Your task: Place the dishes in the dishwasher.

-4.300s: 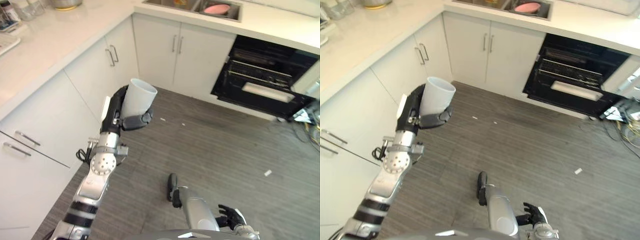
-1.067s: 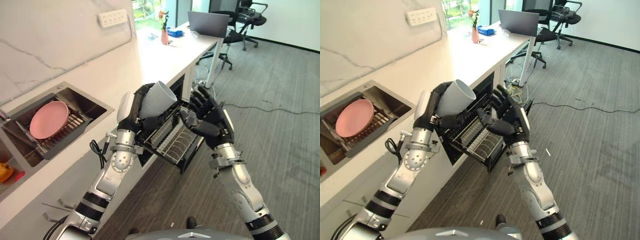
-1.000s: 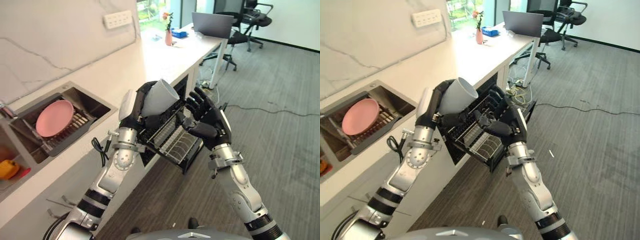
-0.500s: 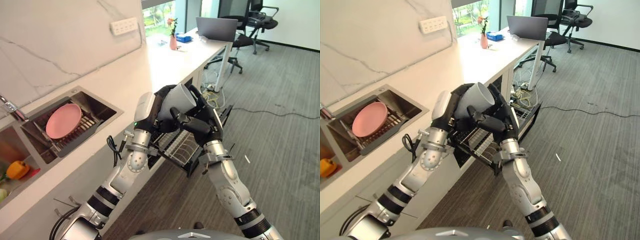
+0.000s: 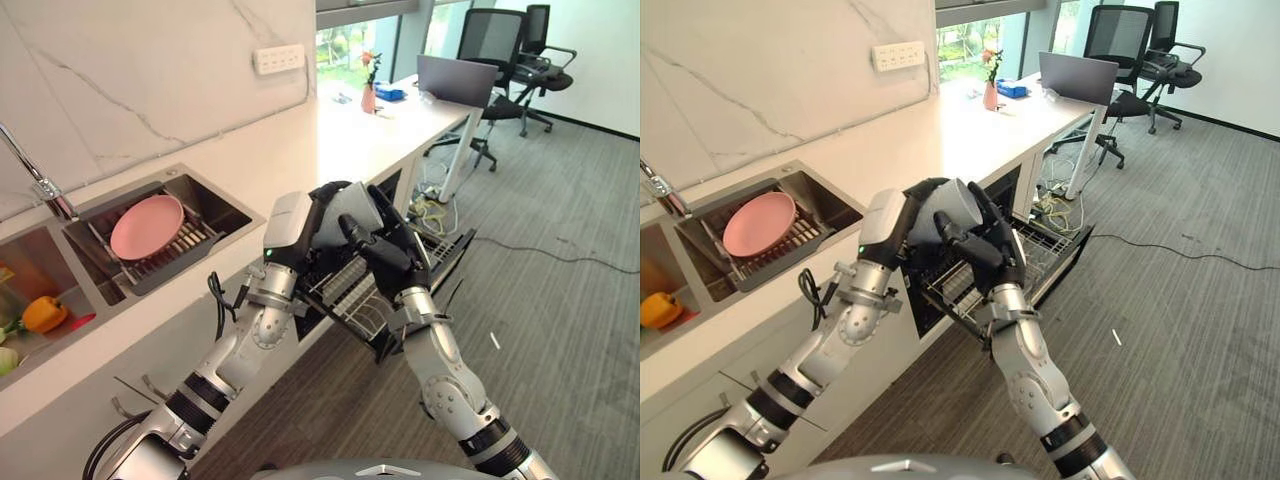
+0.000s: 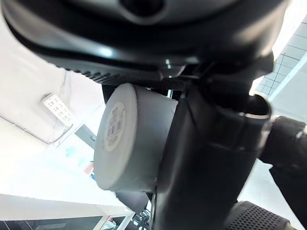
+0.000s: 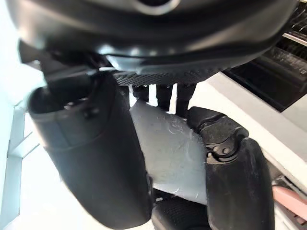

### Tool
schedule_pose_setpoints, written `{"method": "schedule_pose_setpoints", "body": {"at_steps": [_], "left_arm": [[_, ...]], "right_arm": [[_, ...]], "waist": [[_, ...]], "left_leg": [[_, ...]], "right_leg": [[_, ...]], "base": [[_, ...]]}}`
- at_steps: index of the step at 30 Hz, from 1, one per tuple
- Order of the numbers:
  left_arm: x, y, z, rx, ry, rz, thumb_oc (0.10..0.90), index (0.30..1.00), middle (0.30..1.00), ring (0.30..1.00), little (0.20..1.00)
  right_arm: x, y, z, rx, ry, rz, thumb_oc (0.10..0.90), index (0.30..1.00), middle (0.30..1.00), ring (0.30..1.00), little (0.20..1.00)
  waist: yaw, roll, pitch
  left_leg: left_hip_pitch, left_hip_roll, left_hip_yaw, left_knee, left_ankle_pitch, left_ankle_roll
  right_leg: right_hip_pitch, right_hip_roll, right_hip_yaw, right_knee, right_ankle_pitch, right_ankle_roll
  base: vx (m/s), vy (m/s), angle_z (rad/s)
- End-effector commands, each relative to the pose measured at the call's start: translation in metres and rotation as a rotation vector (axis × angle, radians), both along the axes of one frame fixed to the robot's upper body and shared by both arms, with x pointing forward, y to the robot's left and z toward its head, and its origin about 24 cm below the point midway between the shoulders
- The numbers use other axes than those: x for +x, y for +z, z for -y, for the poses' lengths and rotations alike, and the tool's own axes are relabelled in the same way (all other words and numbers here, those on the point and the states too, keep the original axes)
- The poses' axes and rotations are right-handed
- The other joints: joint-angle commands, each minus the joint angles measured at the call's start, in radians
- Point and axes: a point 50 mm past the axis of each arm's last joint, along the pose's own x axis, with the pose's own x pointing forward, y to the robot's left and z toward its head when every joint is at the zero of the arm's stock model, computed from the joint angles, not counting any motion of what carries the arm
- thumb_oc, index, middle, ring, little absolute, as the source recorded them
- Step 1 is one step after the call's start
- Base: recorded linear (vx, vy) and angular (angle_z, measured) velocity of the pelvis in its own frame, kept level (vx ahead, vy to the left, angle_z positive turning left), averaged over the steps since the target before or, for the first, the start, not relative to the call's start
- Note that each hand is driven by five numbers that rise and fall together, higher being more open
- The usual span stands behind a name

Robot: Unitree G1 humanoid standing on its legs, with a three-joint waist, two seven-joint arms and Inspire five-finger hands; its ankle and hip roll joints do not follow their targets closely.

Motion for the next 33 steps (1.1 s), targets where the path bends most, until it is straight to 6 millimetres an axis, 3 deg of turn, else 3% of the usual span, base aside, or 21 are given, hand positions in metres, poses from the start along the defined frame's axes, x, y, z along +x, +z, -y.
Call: {"method": "schedule_pose_setpoints", "body": {"at_steps": [1, 6, 7, 8, 9, 25, 28, 29, 30, 32, 33], "left_arm": [[-0.013, 0.038, 0.050, -0.012, -0.297, 0.210, 0.400, 0.300, 0.300, 0.300, 0.300], [-0.013, 0.034, 0.040, -0.013, -0.265, 0.197, 0.400, 0.300, 0.300, 0.300, 0.300], [-0.013, 0.033, 0.038, -0.014, -0.259, 0.194, 0.500, 0.451, 0.451, 0.451, 0.451], [-0.013, 0.033, 0.035, -0.015, -0.247, 0.191, 0.703, 0.754, 0.754, 0.754, 0.754], [-0.013, 0.031, 0.032, -0.017, -0.231, 0.185, 0.800, 0.900, 0.900, 0.900, 0.900], [-0.010, 0.012, -0.015, -0.041, -0.026, 0.113, 0.800, 0.900, 0.900, 0.900, 0.900], [-0.011, 0.005, -0.039, -0.051, 0.079, 0.091, 0.800, 0.900, 0.900, 0.900, 0.900], [-0.012, 0.002, -0.046, -0.053, 0.107, 0.079, 0.800, 0.900, 0.900, 0.900, 0.900], [-0.014, -0.004, -0.058, -0.079, 0.153, 0.050, 0.800, 0.900, 0.900, 0.900, 0.900], [-0.017, -0.009, -0.063, -0.095, 0.168, 0.019, 0.800, 0.900, 0.900, 0.900, 0.900], [-0.024, -0.015, -0.068, -0.137, 0.159, -0.035, 0.800, 0.900, 0.900, 0.900, 0.900]], "right_arm": [[0.023, 0.081, -0.018, 0.181, 0.039, 0.338, 0.400, 0.300, 0.300, 0.300, 0.300], [0.023, 0.082, -0.006, 0.189, -0.015, 0.364, 0.400, 0.300, 0.300, 0.300, 0.300], [0.024, 0.081, -0.004, 0.184, -0.028, 0.360, 0.400, 0.300, 0.300, 0.300, 0.300], [0.024, 0.080, -0.002, 0.180, -0.041, 0.358, 0.400, 0.300, 0.300, 0.300, 0.300], [0.024, 0.081, 0.002, 0.175, -0.060, 0.364, 0.400, 0.300, 0.300, 0.300, 0.300], [0.023, 0.091, 0.047, 0.086, -0.318, 0.439, 0.400, 0.300, 0.300, 0.300, 0.300], [0.023, 0.092, 0.068, -0.094, -0.420, 0.462, 0.400, 0.300, 0.300, 0.300, 0.300], [0.025, 0.091, 0.074, -0.193, -0.441, 0.462, 0.400, 0.300, 0.300, 0.300, 0.300], [0.030, 0.088, 0.089, -0.405, -0.509, 0.452, 0.400, 0.300, 0.300, 0.300, 0.300], [0.031, 0.089, 0.096, -0.487, -0.554, 0.450, 0.400, 0.300, 0.300, 0.300, 0.300], [0.032, 0.079, 0.108, -0.583, -0.586, 0.404, 0.400, 0.300, 0.300, 0.300, 0.300]], "waist": [[0.016, -0.009, 0.003], [0.019, -0.007, 0.002], [0.019, -0.007, 0.001], [0.019, -0.007, 0.001], [0.019, -0.007, 0.000], [0.027, 0.001, -0.004], [0.031, 0.000, -0.003], [0.034, -0.001, -0.002], [0.039, -0.005, 0.002], [0.042, -0.005, 0.007], [0.055, -0.007, 0.017]], "left_leg": [[0.042, -0.017, 0.029, 0.009, -0.068, 0.013], [0.043, -0.015, 0.029, 0.009, -0.067, 0.013], [0.044, -0.015, 0.029, 0.009, -0.068, 0.013], [0.045, -0.015, 0.029, 0.009, -0.068, 0.013], [0.046, -0.016, 0.030, 0.009, -0.069, 0.014], [0.046, -0.016, 0.028, 0.009, -0.066, 0.012], [0.036, -0.020, 0.018, 0.009, -0.063, 0.009], [0.033, -0.021, 0.016, 0.009, -0.062, 0.007], [0.027, -0.021, 0.009, 0.009, -0.060, 0.006], [0.021, -0.022, 0.001, 0.009, -0.058, 0.007], [0.012, -0.025, -0.011, 0.009, -0.055, 0.009]], "right_leg": [[0.050, -0.082, -0.009, 0.017, -0.097, 0.081], [0.052, -0.083, -0.013, 0.017, -0.097, 0.080], [0.053, -0.082, -0.014, 0.017, -0.098, 0.080], [0.053, -0.082, -0.014, 0.017, -0.098, 0.080], [0.054, -0.081, -0.014, 0.017, -0.099, 0.079], [0.062, -0.078, -0.032, 0.017, -0.103, 0.080], [0.063, -0.081, -0.046, 0.017, -0.102, 0.082], [0.063, -0.084, -0.050, 0.017, -0.101, 0.084], [0.063, -0.087, -0.058, 0.017, -0.098, 0.085], [0.063, -0.088, -0.065, 0.017, -0.097, 0.085], [0.063, -0.089, -0.076, 0.017, -0.095, 0.086]], "base": [[0.00, 0.002, 0.08], [0.00, 0.001, 0.01], [0.00, 0.000, 0.00], [0.00, 0.000, 0.00], [0.00, 0.000, 0.00], [0.00, 0.000, 0.00], [0.00, 0.010, 0.03], [-0.01, 0.009, 0.12], [-0.02, 0.009, 0.19], [-0.02, 0.011, 0.27], [-0.02, 0.014, 0.26]]}}
